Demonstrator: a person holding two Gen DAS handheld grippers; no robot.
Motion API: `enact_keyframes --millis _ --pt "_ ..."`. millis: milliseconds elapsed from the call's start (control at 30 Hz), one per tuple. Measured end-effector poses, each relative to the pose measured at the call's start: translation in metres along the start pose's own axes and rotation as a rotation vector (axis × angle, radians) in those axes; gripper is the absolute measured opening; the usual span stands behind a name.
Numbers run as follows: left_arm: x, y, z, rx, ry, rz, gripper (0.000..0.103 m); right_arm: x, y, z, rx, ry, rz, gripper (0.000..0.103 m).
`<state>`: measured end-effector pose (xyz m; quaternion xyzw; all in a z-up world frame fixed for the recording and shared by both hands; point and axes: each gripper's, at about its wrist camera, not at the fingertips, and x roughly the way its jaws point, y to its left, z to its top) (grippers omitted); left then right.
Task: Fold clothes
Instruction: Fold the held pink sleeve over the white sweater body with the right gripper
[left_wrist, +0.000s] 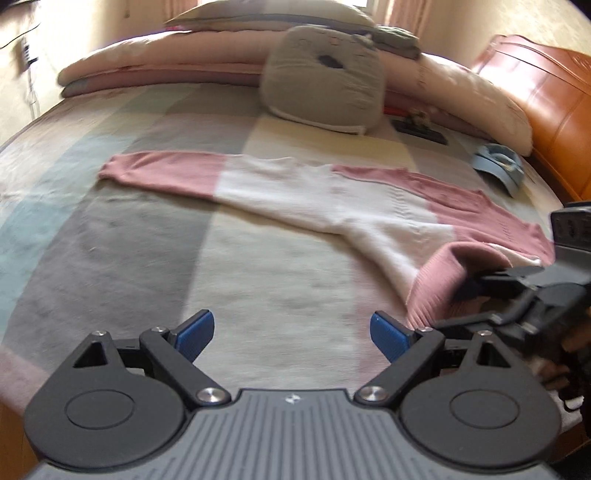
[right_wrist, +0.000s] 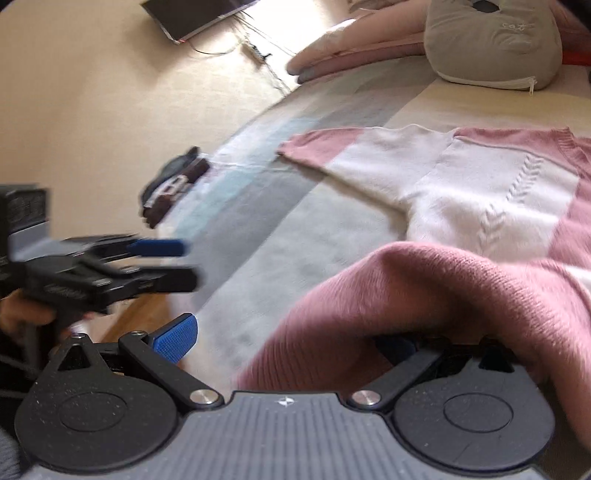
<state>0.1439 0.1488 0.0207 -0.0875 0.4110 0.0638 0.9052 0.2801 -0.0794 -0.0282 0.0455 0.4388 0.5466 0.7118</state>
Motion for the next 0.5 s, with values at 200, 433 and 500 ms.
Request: enact_keyframes --millis 200,433,500 --pt "0.004 0.02 0.0 -0.016 0.005 -0.02 0.092 0.037 -0.026 0.022 0.091 -0.002 -0.082 0.103" --pt "0.02 0.004 0.008 0.036 0.02 -0.098 0.092 -0.023 -0.028 0.003 0.152 -0.048 -0.157 0.103" --pt "0.026 -0.012 0.013 0.07 0.025 -0.133 0.092 -0.044 -0.031 -0.008 0.162 -0.063 -0.199 0.103"
